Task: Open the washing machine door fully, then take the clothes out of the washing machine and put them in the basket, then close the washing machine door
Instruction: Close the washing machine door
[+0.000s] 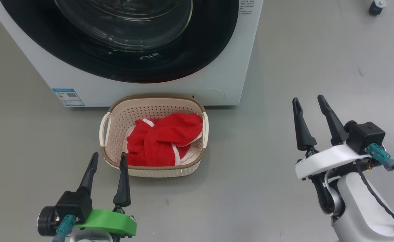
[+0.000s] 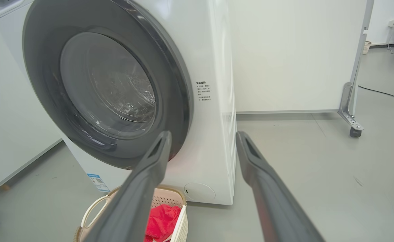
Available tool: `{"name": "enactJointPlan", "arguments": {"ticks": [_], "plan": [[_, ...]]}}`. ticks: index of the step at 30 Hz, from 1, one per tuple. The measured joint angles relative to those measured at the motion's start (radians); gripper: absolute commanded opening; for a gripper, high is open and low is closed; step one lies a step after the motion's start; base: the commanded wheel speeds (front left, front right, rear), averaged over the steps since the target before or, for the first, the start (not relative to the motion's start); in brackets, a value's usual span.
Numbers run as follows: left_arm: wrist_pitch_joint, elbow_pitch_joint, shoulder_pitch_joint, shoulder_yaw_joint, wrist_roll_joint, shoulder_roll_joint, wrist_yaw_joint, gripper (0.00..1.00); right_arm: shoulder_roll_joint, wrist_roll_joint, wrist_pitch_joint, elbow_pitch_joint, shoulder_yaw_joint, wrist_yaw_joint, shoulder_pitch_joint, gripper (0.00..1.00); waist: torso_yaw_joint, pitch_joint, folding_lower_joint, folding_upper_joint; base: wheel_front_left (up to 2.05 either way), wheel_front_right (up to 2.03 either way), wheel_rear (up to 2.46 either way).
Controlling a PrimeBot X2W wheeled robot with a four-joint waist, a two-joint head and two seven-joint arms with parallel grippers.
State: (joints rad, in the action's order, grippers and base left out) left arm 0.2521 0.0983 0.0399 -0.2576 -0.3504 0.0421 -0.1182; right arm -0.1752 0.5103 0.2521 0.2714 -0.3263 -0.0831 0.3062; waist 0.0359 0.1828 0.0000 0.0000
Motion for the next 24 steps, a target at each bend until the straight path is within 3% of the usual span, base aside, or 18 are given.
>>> {"name": "enactJointPlan", "arguments": {"ticks": [12, 24], "plan": [[0.000, 0.017, -0.045, 0.009, -0.010, 0.001, 0.000, 1.00, 0.018, -0.025, 0.000, -0.066, 0.035, 0.017, -0.160, 1.00, -0.068, -0.071, 0.0000, 0.0000, 0.00, 0.00, 0.00], [0.000, 0.021, -0.076, 0.010, -0.030, 0.002, 0.000, 1.00, 0.042, -0.047, 0.000, -0.124, 0.045, 0.026, -0.272, 1.00, -0.090, -0.112, 0.0000, 0.0000, 0.00, 0.00, 0.00]]}}
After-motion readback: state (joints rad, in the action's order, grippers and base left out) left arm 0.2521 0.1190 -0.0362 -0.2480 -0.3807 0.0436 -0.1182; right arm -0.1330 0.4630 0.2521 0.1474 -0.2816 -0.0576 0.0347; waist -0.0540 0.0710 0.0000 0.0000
